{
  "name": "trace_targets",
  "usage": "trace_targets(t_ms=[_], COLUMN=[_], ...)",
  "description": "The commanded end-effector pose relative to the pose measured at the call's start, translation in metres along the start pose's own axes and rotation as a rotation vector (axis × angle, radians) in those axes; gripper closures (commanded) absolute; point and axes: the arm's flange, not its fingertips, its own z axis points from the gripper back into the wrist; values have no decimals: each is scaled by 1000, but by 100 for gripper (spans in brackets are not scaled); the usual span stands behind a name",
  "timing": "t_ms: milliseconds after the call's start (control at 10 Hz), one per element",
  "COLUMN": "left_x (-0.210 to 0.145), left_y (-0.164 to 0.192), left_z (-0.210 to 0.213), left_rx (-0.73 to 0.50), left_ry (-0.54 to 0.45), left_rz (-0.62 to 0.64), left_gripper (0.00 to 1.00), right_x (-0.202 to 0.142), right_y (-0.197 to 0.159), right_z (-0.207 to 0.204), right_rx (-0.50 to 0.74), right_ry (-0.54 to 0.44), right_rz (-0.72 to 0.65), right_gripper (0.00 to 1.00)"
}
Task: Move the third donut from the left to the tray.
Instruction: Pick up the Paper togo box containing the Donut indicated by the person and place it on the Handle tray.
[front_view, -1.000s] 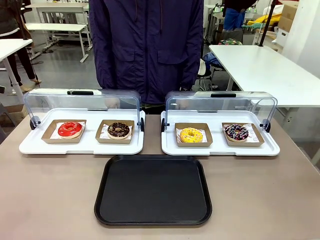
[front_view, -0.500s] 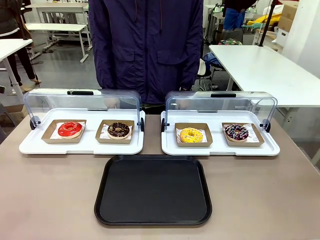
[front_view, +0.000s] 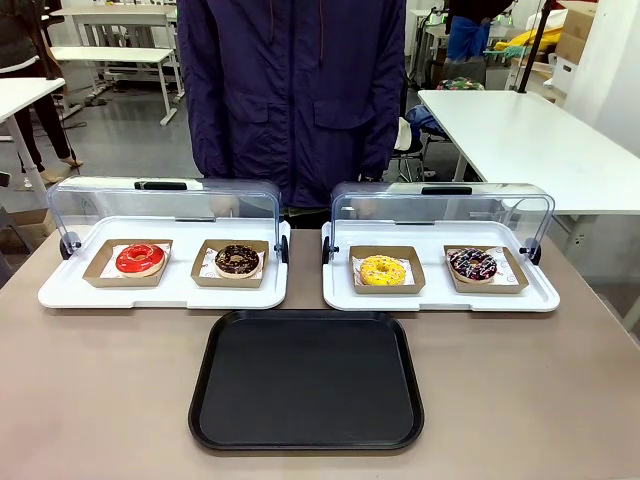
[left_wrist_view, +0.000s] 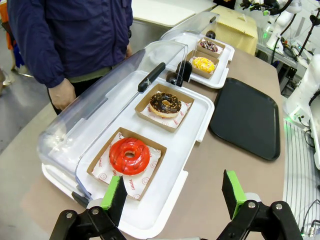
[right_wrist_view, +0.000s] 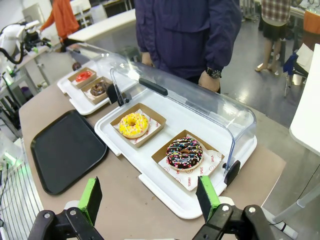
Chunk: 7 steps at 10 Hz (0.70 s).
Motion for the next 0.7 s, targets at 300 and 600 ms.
trace_targets(t_ms=[300,600], left_x=[1,1], left_y=[0,0], left_z=[3,3], left_rx=[-8,-8], left_ry=[-9,-9], left_rz=[-11,-11], left_gripper=[0,0], right_x=[2,2], right_y=[-1,-1], right_z=[-1,-1], right_rx=[1,1], right_ry=[-17,-17], right_rz=[7,7], right_gripper=[0,0])
